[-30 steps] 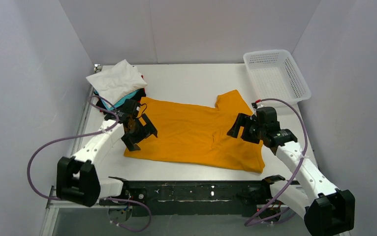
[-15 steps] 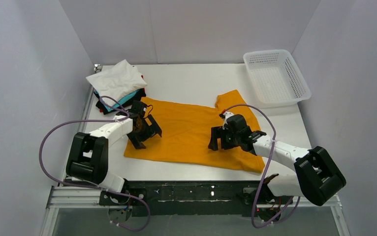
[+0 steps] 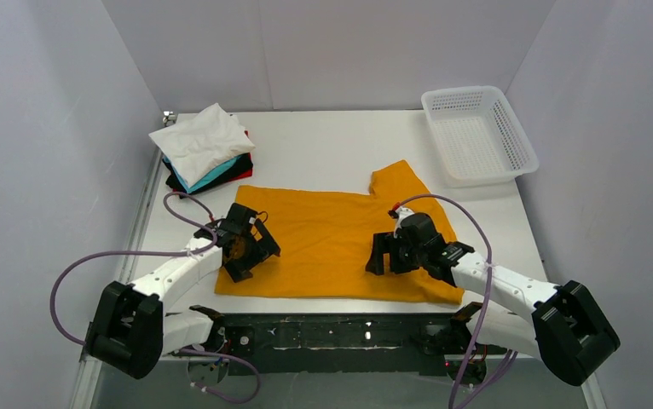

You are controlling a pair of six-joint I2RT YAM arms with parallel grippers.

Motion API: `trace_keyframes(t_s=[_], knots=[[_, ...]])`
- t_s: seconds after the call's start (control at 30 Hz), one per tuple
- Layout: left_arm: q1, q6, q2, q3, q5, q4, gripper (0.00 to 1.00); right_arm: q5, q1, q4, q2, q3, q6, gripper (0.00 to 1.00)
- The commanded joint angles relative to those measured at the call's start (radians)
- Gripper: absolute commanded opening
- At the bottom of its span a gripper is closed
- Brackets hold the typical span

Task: Fold and stack the t-shirts
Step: Fold the flattened tshirt in 1/3 of the way, then grab the side of the flattened tshirt furthest away from the robot with both arms

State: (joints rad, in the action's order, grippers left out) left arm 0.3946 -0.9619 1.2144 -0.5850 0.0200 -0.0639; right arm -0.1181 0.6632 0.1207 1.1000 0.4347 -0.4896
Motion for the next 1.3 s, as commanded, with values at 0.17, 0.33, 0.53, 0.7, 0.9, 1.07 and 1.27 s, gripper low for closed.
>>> trace_keyframes(t_s=[0.17, 0.33, 0.53, 0.7, 0.9, 1.07, 1.27], knots=[[0.035, -0.087, -0.135, 0.133, 0.007, 0.520, 0.98, 0.045, 0.007, 0.196, -0.071, 0.050, -0.038, 0.89], [0.035, -0.046, -0.149, 0.024, 0.107, 0.545, 0.98, 0.107, 0.006, 0.203, -0.123, 0.111, -0.069, 0.91], [-0.026, 0.066, 0.034, -0.310, 0.176, 0.615, 0.98, 0.290, -0.026, 0.145, -0.079, 0.282, -0.095, 0.98], [-0.259, 0.134, 0.251, -0.494, 0.093, 0.573, 0.98, 0.161, -0.225, 0.166, 0.154, 0.559, -0.066, 0.97], [-0.330, 0.198, 0.445, -0.644, 0.183, 0.500, 0.98, 0.051, -0.312, 0.161, 0.375, 0.741, 0.044, 0.93], [-0.368, 0.235, 0.614, -0.764, 0.257, 0.440, 0.98, 0.077, -0.323, 0.150, 0.492, 0.834, 0.122, 0.93], [-0.378, 0.221, 0.712, -0.851, 0.356, 0.447, 0.97, 0.076, -0.328, 0.117, 0.563, 0.866, 0.135, 0.92]])
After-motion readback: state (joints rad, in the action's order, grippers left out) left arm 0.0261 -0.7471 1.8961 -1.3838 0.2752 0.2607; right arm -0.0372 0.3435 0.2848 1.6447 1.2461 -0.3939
